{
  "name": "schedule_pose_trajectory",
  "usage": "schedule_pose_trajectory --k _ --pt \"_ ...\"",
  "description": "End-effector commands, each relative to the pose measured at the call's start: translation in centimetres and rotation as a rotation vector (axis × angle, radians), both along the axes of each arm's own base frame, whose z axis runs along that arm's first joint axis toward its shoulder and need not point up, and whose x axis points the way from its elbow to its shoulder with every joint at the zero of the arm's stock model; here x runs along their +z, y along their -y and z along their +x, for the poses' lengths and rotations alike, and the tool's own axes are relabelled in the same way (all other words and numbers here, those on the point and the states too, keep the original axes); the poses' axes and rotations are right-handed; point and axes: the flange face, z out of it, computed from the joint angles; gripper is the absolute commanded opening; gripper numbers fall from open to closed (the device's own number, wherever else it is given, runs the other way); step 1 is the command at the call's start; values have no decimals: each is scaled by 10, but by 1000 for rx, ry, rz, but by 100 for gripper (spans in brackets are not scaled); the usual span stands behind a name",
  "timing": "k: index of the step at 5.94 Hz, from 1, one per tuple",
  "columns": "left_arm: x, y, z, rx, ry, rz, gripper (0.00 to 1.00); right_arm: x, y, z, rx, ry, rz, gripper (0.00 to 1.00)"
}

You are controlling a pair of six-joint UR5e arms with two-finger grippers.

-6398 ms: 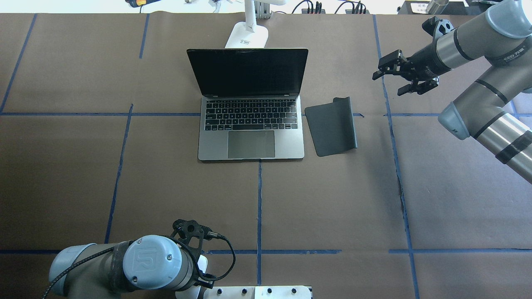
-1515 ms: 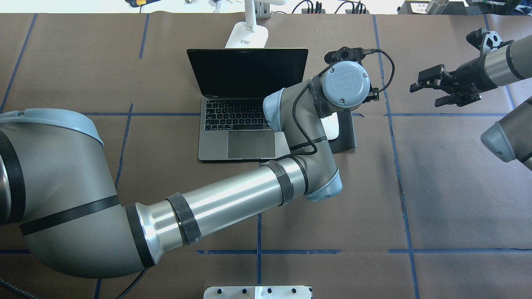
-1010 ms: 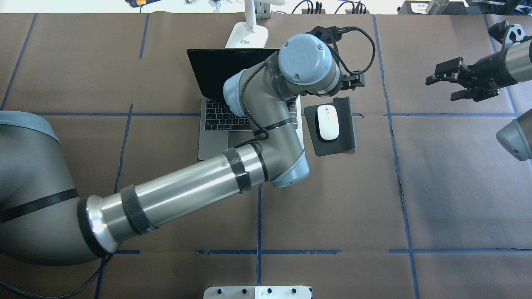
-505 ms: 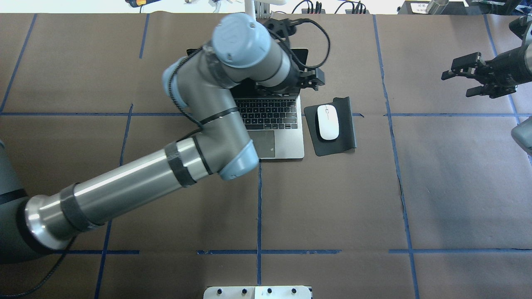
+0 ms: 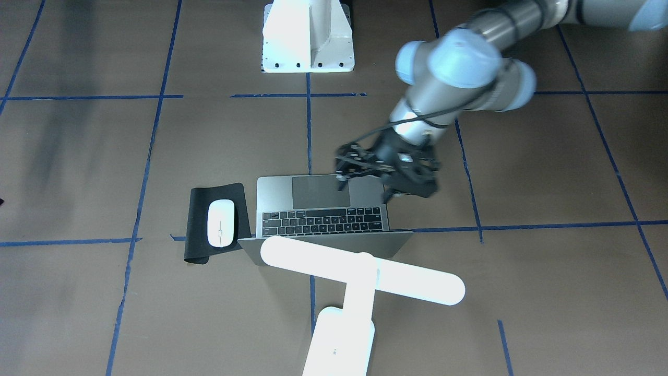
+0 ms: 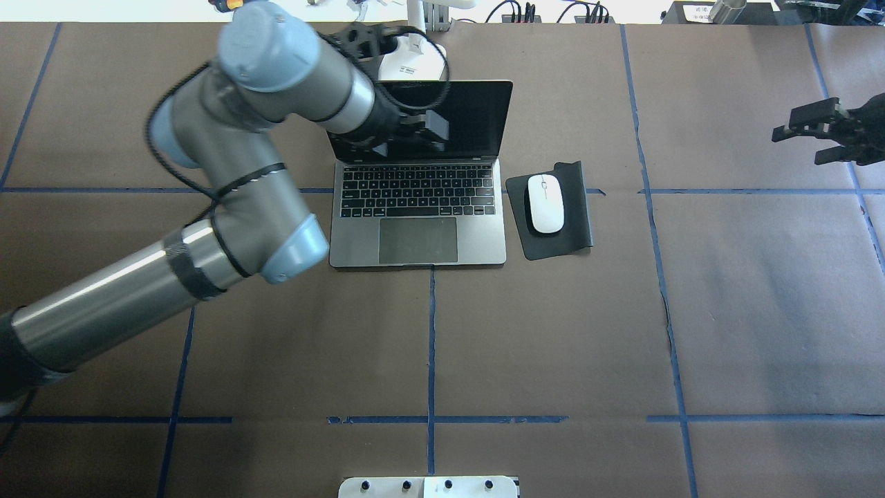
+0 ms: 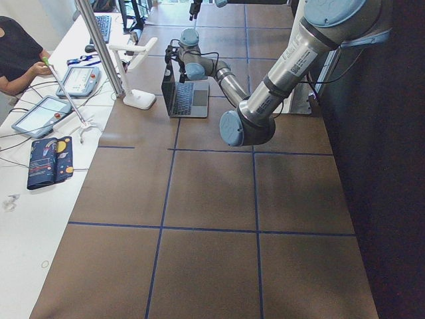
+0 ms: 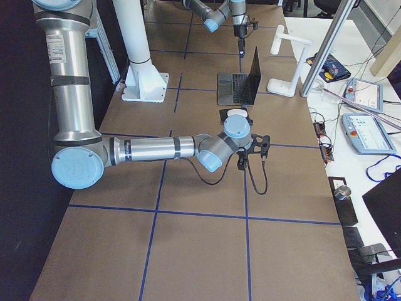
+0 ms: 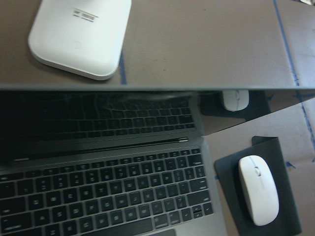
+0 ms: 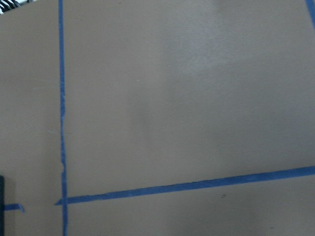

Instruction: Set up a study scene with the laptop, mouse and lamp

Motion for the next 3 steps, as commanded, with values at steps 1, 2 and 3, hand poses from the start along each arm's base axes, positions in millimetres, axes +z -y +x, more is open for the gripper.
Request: schedule_pose_trajectory --k 1,2,3 --pt "95 14 -120 32 77 78 100 55 -28 59 -177 -96 84 100" --pt "141 18 -158 33 143 117 100 75 -37 64 -299 -144 111 100" --pt "171 29 -207 43 245 116 100 62 -42 72 -361 -150 100 100"
